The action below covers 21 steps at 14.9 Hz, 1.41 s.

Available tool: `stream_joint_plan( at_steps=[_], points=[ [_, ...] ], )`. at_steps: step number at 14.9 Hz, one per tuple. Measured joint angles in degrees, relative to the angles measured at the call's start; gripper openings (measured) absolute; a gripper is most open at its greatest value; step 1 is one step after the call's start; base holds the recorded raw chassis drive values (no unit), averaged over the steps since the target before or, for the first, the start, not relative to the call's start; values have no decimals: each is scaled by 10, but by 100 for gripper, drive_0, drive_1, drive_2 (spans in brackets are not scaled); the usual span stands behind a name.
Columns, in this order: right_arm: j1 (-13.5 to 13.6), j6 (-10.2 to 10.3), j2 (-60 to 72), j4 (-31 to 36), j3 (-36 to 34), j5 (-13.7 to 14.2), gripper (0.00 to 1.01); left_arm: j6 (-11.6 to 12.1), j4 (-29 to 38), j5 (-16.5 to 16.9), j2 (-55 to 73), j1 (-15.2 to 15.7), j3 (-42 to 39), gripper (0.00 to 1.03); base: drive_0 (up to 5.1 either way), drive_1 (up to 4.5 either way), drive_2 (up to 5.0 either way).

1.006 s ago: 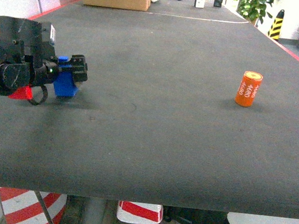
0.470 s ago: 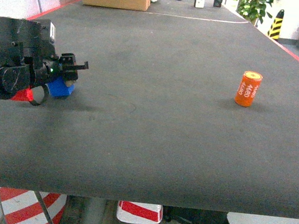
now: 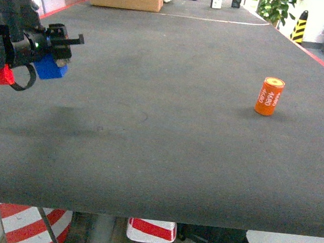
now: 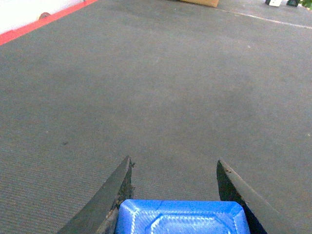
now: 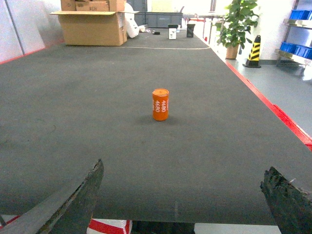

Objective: Sort blue parts and orange caps into right shelf containers

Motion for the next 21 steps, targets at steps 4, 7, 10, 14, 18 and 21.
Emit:
stream_joint_plan(
  at_steps=[4,7,10,14,18,21],
  points=[
    [0,0,0,0,0,0,98,-17,10,-8,-96,-14,-80,42,0,0,0],
    [0,0,0,0,0,0,98,-28,21,-19,-172,-27,-135,42,0,0,0],
    [0,0,0,0,0,0,98,-34,25,-33,-242,-46,-191,42,0,0,0],
    [0,0,0,0,0,0,98,-37,48,-62,-315,-69,-271,42,0,0,0],
    [0,0,0,0,0,0,98,-16,72,-96,-393,-93,-339,42,0,0,0],
    [0,0,0,0,0,0,98,-9,75,-156,-493,-153,-426,42,0,0,0]
  ],
)
